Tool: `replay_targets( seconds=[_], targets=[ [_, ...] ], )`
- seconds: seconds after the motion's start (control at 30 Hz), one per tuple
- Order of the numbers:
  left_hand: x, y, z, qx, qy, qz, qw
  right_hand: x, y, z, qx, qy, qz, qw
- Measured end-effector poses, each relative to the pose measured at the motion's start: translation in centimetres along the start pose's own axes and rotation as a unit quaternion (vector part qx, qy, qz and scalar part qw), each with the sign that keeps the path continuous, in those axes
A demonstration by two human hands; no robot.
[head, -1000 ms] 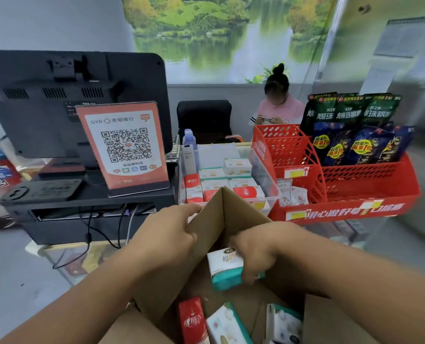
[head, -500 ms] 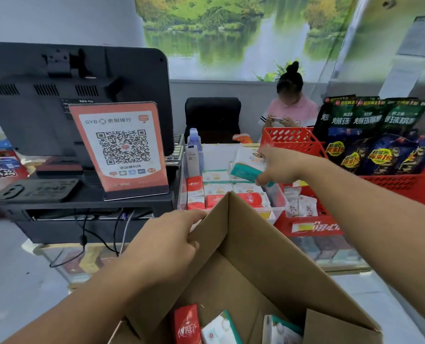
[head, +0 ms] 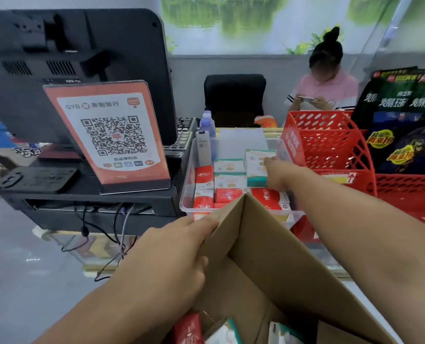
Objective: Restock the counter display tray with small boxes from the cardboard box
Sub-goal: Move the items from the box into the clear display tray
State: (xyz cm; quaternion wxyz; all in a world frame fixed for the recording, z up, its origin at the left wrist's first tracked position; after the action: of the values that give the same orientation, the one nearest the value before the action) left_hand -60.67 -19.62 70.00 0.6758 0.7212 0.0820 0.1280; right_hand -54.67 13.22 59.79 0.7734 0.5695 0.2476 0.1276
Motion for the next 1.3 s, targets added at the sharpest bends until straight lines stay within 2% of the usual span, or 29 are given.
replay_targets(
  seconds=[0.3, 0.43, 0.57, 0.63, 0.67, 0.77, 0.87, 0.97, 1.1, 1.3],
  targets=[
    [0.1, -0.1, 0.1, -0.007, 0.005, 0.007, 1.000, -1.1, -0.3, 1.0, 0.105, 0.023, 0.064, 0.992],
    [-0.1, -0.2, 0.3, -0.015, 0.003, 0.019, 1.000, -3.8, 3.4, 5.8, 0.198, 0.081, -0.010, 0.977],
    [-0.2, 0.0, 0.4, -0.012, -0.014, 0.025, 1.000, -5.4, 6.0, 13.8, 0.240, 0.139, -0.093, 0.956],
    [-0.1, 0.2, 0.6, -0.006, -0.023, 0.027, 0.999, -6.3, 5.8, 18.8, 0.213, 0.208, -0.113, 0.948],
    [0.0, 0.2, 0.8, -0.003, -0.028, 0.027, 0.999, -6.8, 5.0, 21.2, 0.176, 0.245, -0.112, 0.947],
    [0.3, 0.5, 1.1, 0.005, -0.046, 0.023, 0.999, -7.8, -0.1, 25.9, 0.014, 0.296, -0.045, 0.954],
    [0.5, 0.7, 1.5, 0.005, -0.055, 0.023, 0.998, -7.5, -7.6, 27.2, -0.134, 0.263, 0.039, 0.954],
    [0.6, 0.8, 2.0, 0.009, -0.064, 0.027, 0.998, -6.8, -13.9, 27.3, -0.255, 0.194, 0.035, 0.947],
    [0.3, 0.9, 2.5, 0.014, -0.068, 0.028, 0.997, -7.3, -17.6, 27.4, -0.279, 0.138, 0.033, 0.950],
    [-0.7, 0.9, 3.4, 0.015, -0.069, 0.024, 0.997, -9.1, -17.8, 27.0, -0.238, 0.142, 0.048, 0.960]
  ],
)
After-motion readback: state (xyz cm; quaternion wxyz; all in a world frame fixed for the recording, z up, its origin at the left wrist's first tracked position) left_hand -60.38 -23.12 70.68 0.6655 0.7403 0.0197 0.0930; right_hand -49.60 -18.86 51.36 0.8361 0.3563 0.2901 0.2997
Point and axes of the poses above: each hand's wrist, its own z-axis away from the middle knuckle, its own y-axis out of the back of the hand, x = y × z, the point moved 6 cm from there along -z, towards the middle knuckle, and after that the axes turned 12 degrees about -z, right-handed, at the moved point
